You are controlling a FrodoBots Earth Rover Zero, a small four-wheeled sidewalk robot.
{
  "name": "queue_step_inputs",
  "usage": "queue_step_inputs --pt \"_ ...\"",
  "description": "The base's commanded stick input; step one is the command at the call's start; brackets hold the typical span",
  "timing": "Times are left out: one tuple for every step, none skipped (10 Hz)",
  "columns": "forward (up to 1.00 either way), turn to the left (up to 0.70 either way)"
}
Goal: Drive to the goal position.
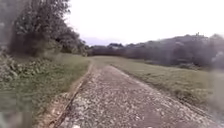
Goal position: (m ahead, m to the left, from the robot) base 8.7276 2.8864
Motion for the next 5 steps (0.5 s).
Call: queue_step_inputs --pt "0.70 0.00" --pt "0.70 0.00" --pt "0.33 0.00" --pt "0.70 0.00" --pt "0.70 0.00"
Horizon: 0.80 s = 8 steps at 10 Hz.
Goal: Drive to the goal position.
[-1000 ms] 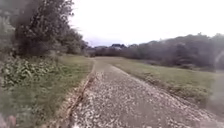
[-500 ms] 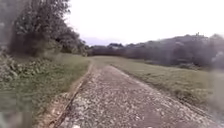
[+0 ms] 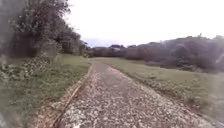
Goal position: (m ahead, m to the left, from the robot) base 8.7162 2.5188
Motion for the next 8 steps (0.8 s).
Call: queue_step_inputs --pt "0.70 0.00" --pt "0.70 0.00" --pt "0.70 0.00" --pt "0.70 0.00" --pt "0.70 0.00" --pt "0.70 0.00" --pt "0.70 0.00" --pt "0.70 0.00"
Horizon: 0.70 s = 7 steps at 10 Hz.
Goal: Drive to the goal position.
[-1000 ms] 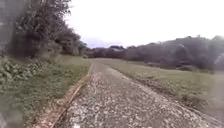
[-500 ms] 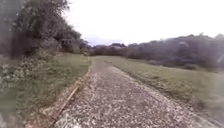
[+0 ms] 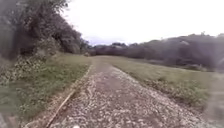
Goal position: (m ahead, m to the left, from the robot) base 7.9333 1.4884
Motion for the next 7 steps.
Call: queue_step_inputs --pt "0.70 0.00" --pt "0.70 0.00" --pt "0.70 0.00" --pt "0.70 0.00" --pt "0.70 0.00" --pt "0.70 0.00" --pt "0.70 0.00"
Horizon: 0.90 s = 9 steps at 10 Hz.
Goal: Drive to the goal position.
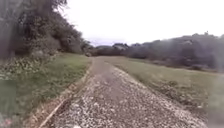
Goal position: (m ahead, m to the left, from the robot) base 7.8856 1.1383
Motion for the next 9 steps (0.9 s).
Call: queue_step_inputs --pt "0.70 0.00" --pt "0.70 0.00" --pt "0.70 0.00" --pt "0.70 0.00" --pt "0.70 0.00" --pt "0.70 0.00" --pt "0.70 0.00" --pt "0.70 0.00" --pt "0.70 0.00"
